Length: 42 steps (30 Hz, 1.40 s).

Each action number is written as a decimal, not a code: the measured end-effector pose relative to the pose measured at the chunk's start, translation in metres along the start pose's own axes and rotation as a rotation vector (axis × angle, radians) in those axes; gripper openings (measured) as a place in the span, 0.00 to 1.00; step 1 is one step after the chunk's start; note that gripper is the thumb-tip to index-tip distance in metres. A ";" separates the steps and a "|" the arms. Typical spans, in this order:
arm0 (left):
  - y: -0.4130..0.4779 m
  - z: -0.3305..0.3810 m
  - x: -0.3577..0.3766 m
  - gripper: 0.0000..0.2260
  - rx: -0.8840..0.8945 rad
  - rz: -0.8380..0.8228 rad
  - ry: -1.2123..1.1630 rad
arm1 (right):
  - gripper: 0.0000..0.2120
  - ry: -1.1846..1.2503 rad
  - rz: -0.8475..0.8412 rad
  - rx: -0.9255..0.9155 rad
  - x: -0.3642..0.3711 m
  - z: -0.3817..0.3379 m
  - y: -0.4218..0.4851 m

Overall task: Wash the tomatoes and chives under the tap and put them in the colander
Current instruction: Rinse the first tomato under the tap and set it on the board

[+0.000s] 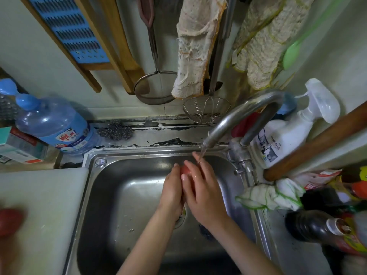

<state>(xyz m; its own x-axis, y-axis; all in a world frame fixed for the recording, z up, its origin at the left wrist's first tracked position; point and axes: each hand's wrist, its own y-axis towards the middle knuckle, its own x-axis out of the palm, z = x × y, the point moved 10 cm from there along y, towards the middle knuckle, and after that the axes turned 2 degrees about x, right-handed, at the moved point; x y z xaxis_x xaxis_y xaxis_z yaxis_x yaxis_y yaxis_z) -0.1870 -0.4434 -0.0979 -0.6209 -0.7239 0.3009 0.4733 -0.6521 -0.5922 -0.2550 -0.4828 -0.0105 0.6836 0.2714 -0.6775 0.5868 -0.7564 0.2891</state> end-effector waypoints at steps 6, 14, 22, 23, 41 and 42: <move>-0.013 0.034 0.006 0.08 0.270 0.006 0.217 | 0.11 0.738 -0.147 0.759 0.027 0.058 0.023; -0.010 0.025 0.009 0.13 0.078 -0.124 0.127 | 0.05 0.504 -0.104 0.471 0.003 0.024 0.020; -0.017 0.014 0.021 0.17 -0.011 -0.159 0.136 | 0.17 0.259 -0.032 0.156 -0.007 0.014 0.016; -0.019 0.015 0.023 0.17 -0.001 -0.181 0.178 | 0.17 0.357 0.004 0.275 -0.011 0.023 0.021; -0.014 0.020 0.019 0.17 0.145 0.025 0.087 | 0.09 0.356 0.019 0.234 -0.021 0.022 0.033; -0.015 0.021 0.019 0.16 0.159 0.046 0.103 | 0.09 0.504 -0.035 0.434 -0.011 0.042 0.036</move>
<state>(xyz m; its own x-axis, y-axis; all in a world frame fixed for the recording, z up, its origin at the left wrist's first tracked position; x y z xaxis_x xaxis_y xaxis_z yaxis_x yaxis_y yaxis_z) -0.1932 -0.4522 -0.0675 -0.6533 -0.7321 0.1930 0.5902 -0.6521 -0.4758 -0.2594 -0.5381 -0.0213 0.8483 0.4656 -0.2524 0.4564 -0.8844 -0.0976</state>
